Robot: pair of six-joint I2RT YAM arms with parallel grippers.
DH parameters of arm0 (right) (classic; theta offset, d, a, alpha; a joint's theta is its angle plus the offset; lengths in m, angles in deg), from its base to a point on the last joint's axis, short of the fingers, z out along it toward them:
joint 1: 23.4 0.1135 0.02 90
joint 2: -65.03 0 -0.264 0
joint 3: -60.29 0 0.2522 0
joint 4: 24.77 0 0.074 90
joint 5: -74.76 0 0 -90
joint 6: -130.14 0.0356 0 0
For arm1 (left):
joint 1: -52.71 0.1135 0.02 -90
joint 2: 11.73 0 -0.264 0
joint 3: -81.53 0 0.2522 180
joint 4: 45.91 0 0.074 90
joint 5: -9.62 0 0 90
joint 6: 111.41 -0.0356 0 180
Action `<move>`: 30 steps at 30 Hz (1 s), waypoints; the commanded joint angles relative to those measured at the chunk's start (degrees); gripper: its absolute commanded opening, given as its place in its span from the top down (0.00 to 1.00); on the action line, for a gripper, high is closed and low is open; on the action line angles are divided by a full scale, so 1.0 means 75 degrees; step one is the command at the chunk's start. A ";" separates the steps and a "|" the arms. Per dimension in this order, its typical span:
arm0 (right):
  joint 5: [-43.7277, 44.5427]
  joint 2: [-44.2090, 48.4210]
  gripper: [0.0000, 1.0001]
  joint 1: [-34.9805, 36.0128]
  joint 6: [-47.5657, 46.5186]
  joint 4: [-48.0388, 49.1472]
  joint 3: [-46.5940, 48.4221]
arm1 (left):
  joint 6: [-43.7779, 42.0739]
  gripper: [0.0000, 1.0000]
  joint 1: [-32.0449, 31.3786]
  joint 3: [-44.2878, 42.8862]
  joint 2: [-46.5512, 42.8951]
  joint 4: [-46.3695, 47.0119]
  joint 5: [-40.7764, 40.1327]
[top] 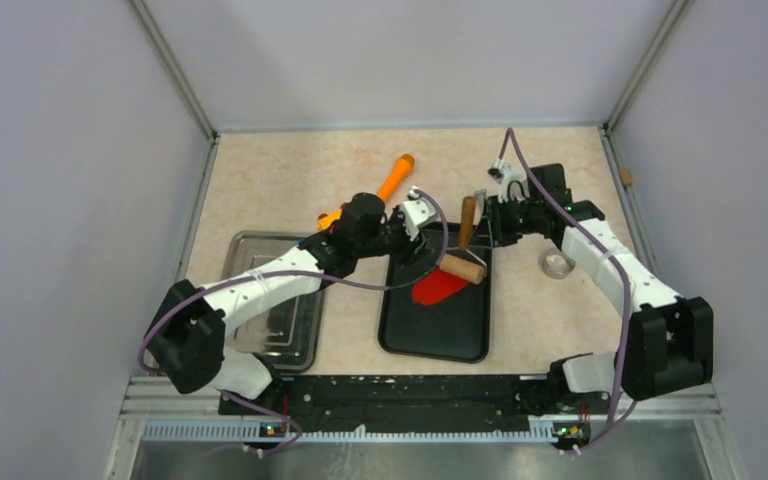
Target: Roll out the dumpling wrappers from the dough
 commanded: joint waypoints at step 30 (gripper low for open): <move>0.0118 0.0831 0.35 -0.0454 0.0230 0.0358 -0.0352 | -0.1423 0.48 0.1598 -0.7467 0.6323 -0.5743 0.1159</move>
